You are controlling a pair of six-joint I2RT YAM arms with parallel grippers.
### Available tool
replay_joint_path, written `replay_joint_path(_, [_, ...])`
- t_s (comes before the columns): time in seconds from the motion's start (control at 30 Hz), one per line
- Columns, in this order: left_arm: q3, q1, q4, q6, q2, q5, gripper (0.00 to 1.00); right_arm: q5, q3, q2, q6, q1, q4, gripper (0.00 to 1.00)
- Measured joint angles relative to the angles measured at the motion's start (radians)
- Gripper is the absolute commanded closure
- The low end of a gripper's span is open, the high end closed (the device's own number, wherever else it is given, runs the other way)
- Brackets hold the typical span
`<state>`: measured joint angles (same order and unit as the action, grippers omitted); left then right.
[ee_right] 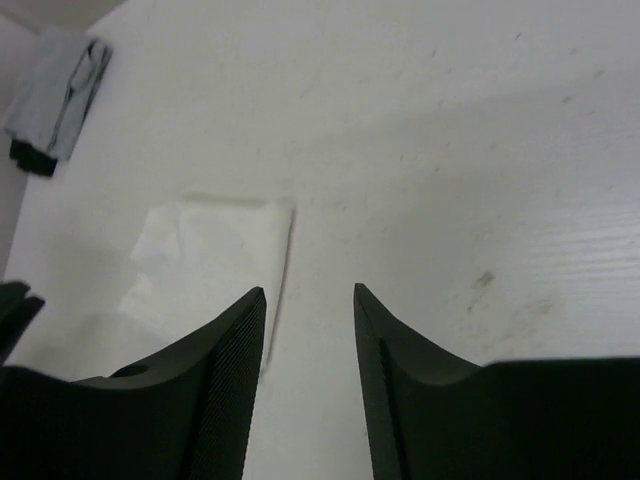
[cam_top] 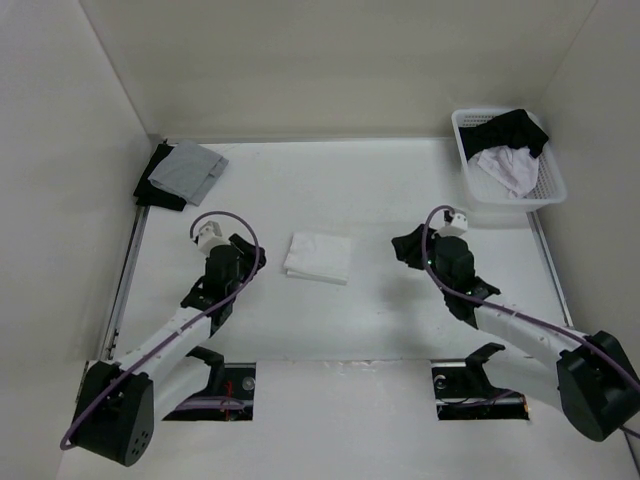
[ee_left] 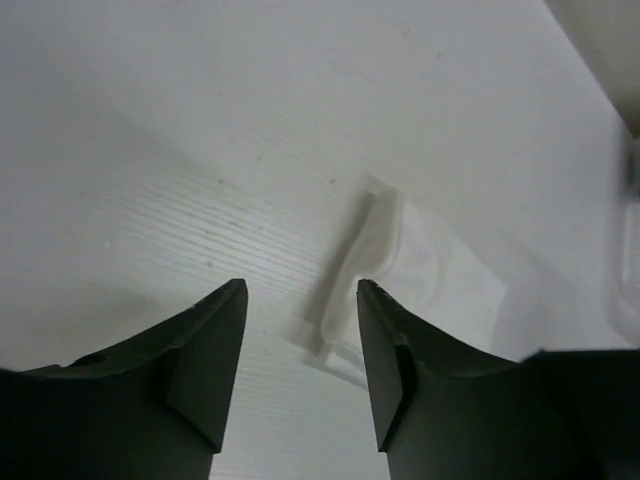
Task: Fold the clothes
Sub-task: Fold the tank top
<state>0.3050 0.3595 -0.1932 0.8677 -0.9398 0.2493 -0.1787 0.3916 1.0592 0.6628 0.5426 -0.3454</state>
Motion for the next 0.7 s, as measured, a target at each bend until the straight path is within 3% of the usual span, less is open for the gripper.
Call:
replay_joint_path(0.27, [0.001,-0.060,0.129,-0.035,-0.064,0.027,0.48,-0.055,-0.075,-0.008,0.026,-0.084,-0.106,0.46])
replay_joint_path(0.57, [0.076,-0.022,0.151,-0.082,-0.130,0.027,0.53,-0.056,-0.080,0.040,0.026,-0.085,-0.127,0.44])
replay_joint_path(0.7, [0.103,-0.017,0.149,-0.104,-0.169,0.027,0.45,-0.045,-0.071,0.092,0.026,-0.085,-0.127,0.44])
